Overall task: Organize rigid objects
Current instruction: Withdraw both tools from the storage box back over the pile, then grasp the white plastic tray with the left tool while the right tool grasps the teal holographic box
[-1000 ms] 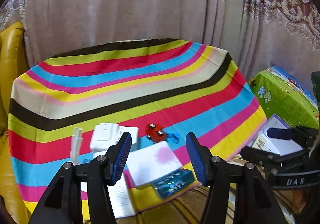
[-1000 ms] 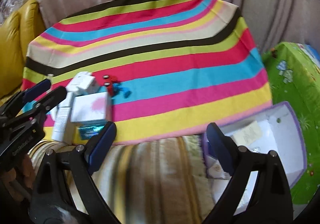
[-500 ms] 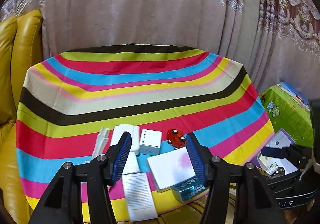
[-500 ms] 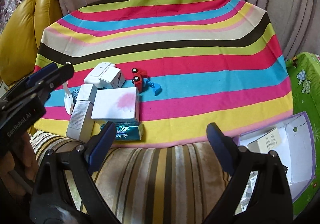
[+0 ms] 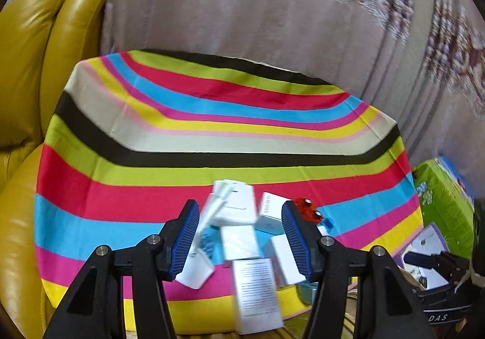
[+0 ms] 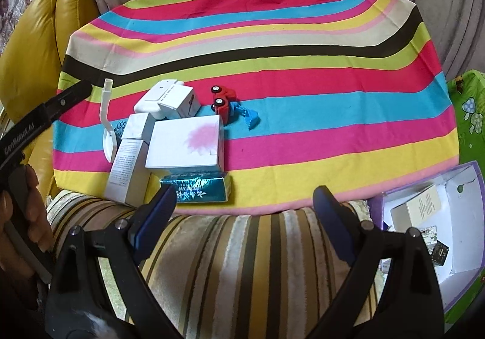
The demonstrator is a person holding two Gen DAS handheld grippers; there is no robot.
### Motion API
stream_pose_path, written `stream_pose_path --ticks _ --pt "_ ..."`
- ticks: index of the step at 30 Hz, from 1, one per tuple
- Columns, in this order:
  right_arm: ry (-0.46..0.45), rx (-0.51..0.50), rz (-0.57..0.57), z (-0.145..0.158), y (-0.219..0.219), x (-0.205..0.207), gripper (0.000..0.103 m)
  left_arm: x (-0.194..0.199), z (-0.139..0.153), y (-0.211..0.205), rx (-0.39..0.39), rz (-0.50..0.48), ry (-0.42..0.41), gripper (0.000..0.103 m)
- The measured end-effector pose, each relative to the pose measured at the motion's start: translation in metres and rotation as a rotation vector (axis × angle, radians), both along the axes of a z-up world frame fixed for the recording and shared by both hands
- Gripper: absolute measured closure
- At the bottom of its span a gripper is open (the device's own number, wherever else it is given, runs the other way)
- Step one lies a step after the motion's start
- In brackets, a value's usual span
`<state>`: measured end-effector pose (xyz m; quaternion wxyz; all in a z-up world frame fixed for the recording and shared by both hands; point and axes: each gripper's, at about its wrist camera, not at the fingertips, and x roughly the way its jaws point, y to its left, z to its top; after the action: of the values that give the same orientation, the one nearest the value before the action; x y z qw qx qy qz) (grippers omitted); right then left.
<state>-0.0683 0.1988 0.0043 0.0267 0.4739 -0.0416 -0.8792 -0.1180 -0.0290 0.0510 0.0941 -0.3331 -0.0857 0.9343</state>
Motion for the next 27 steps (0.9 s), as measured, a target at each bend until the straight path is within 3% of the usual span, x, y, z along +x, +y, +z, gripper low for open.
stream_pose_path --ticks 7,14,24,27 --pt "-0.017 -0.002 0.076 -0.005 -0.016 -0.002 0.010 -0.009 -0.017 -0.026 0.075 0.057 -0.066 0.045" --pt "-0.102 -0.005 0.158 -0.025 -0.035 -0.014 0.010 -0.015 -0.031 -0.043 0.103 0.106 -0.137 0.045" --pt "-0.157 0.014 0.198 -0.039 -0.050 -0.027 0.010 -0.027 -0.054 -0.034 0.082 0.041 -0.238 0.045" --pt "-0.162 0.026 0.208 -0.041 -0.055 -0.032 0.010 -0.032 -0.064 -0.037 0.108 0.038 -0.278 0.046"
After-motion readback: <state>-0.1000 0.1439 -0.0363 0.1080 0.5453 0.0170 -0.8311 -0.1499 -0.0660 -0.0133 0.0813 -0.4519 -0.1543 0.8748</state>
